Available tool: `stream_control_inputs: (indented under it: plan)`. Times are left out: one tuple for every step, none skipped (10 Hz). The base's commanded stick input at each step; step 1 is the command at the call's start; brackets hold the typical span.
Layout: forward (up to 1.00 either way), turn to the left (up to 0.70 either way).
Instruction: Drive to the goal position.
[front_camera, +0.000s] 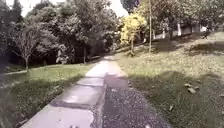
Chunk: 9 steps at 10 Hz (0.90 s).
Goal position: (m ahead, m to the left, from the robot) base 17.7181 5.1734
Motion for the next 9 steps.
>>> stream_control_inputs:
  plan:
    - [0.45, 0.0]
    - [0.45, 0.0]
    - [0.45, 0.0]
    - [0.45, 0.0]
    - [0.45, 0.0]
    - [0.45, 0.0]
    - [0.45, 0.0]
    - [0.45, 0.0]
    - [0.45, 0.0]
